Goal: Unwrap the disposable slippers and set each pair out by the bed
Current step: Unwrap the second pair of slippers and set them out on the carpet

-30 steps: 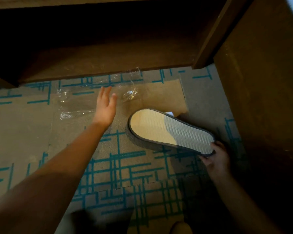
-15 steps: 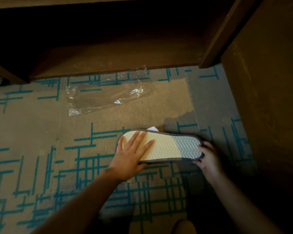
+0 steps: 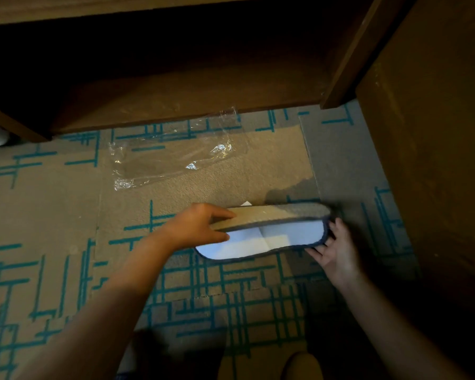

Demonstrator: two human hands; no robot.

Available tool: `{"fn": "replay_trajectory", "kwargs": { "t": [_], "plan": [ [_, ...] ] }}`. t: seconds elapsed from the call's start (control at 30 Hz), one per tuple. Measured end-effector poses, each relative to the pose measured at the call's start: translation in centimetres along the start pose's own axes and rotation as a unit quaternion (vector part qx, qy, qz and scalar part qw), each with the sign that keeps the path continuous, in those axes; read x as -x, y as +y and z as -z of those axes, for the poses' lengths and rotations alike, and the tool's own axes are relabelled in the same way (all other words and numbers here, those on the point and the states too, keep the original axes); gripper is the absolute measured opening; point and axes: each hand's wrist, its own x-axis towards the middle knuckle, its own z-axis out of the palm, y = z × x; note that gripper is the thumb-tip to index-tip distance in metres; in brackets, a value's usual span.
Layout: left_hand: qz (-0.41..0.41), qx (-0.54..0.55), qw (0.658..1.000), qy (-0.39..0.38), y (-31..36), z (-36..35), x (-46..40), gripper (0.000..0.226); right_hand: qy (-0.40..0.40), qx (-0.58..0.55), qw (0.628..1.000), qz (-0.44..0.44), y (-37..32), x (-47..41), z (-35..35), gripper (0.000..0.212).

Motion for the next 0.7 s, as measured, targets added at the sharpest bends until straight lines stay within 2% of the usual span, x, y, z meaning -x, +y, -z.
{"fn": "replay_trajectory", "kwargs": {
  "t": [0.17,0.27,0.33,0.4,0.47,0.53,0.6,0.7],
  "plan": [
    [0.024,0.050,0.998,-0.032,-1.2,2.4,0.9,0.045,0.013,0.091,0.995,0.030,0.1,-0.4,-0.1,0.044],
    [0.031,0.096,0.994,0.036,-1.9,3.1,1.0,0.026,0.016,0.122,0.992,0.032,0.1,-0.3,0.1,0.047],
    [0.066,0.181,0.979,0.066,-2.5,3.4,1.0,0.020,0.013,0.129,0.991,0.031,-0.2,-0.2,0.3,0.048],
    [0.100,0.276,0.955,0.053,-3.1,3.3,1.1,0.025,0.005,0.137,0.990,0.023,-0.4,-0.1,0.7,0.051],
    [0.129,0.317,0.939,0.014,-3.8,2.7,1.0,0.031,0.002,0.149,0.989,0.014,-0.6,0.0,1.1,0.055],
    [0.164,0.324,0.932,-0.013,-4.4,1.8,0.7,0.029,0.002,0.172,0.985,0.008,-0.7,0.0,1.7,0.055],
    [0.187,0.322,0.928,-0.015,-4.8,1.1,0.3,0.038,-0.001,0.193,0.981,0.003,-0.8,0.1,2.2,0.053],
    [0.177,0.291,0.940,0.035,-4.7,0.4,-0.4,0.051,0.018,0.208,0.978,0.003,-0.5,0.1,3.0,0.050]
  ]
}}
